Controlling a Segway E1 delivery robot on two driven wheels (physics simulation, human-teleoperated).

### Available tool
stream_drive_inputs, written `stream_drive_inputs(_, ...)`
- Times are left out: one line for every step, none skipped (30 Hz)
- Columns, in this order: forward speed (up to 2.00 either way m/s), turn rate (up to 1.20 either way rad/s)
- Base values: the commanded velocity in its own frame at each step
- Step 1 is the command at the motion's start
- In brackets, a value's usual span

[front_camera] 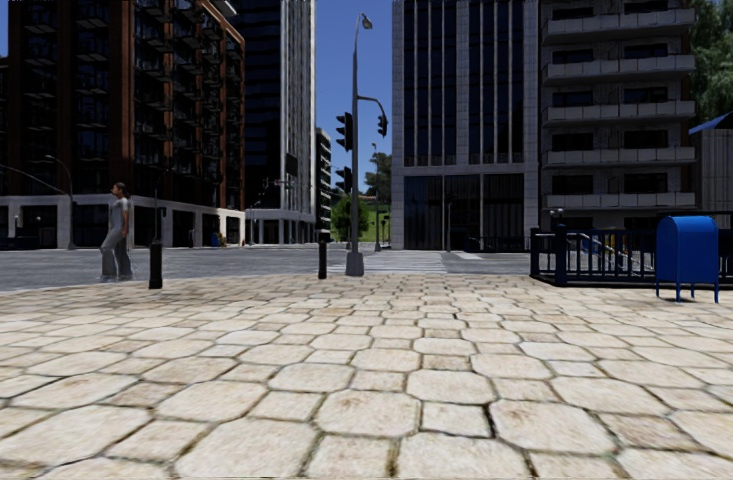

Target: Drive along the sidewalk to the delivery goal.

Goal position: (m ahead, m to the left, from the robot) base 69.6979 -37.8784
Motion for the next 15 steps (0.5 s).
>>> stream_drive_inputs(2.00, -0.36)
stream_drive_inputs(2.00, -0.36)
stream_drive_inputs(2.00, -0.36)
stream_drive_inputs(2.00, -0.36)
stream_drive_inputs(2.00, -0.36)
stream_drive_inputs(2.00, -0.36)
stream_drive_inputs(2.00, -0.36)
stream_drive_inputs(2.00, -0.36)
stream_drive_inputs(2.00, -0.36)
stream_drive_inputs(2.00, -0.36)
stream_drive_inputs(2.00, -0.03)
stream_drive_inputs(2.00, -0.03)
stream_drive_inputs(2.00, 0.00)
stream_drive_inputs(2.00, 0.00)
stream_drive_inputs(2.00, 0.00)
